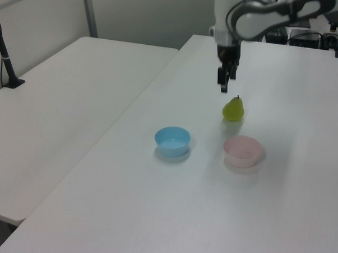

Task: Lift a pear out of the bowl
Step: 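Lift the green pear up out of the pink bowl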

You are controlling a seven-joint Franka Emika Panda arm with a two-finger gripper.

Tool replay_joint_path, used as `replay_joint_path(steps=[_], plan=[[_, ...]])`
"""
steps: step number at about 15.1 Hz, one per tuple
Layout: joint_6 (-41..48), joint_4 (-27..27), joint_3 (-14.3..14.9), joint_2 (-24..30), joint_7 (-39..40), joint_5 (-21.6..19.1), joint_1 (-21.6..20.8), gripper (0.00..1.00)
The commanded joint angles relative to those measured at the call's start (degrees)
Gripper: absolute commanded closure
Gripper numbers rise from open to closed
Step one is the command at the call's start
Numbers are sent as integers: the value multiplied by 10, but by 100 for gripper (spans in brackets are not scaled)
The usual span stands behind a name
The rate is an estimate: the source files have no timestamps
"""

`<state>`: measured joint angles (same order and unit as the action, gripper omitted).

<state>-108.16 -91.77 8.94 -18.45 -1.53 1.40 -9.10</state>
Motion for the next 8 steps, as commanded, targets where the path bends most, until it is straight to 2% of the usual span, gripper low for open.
replay_joint_path(steps=[1, 4, 8], plan=[[60, -31, 0, 90, -22, 8, -1, 0], [110, -39, -1, 136, -20, 8, 1, 0], [132, -38, -1, 156, -21, 8, 12, 0]])
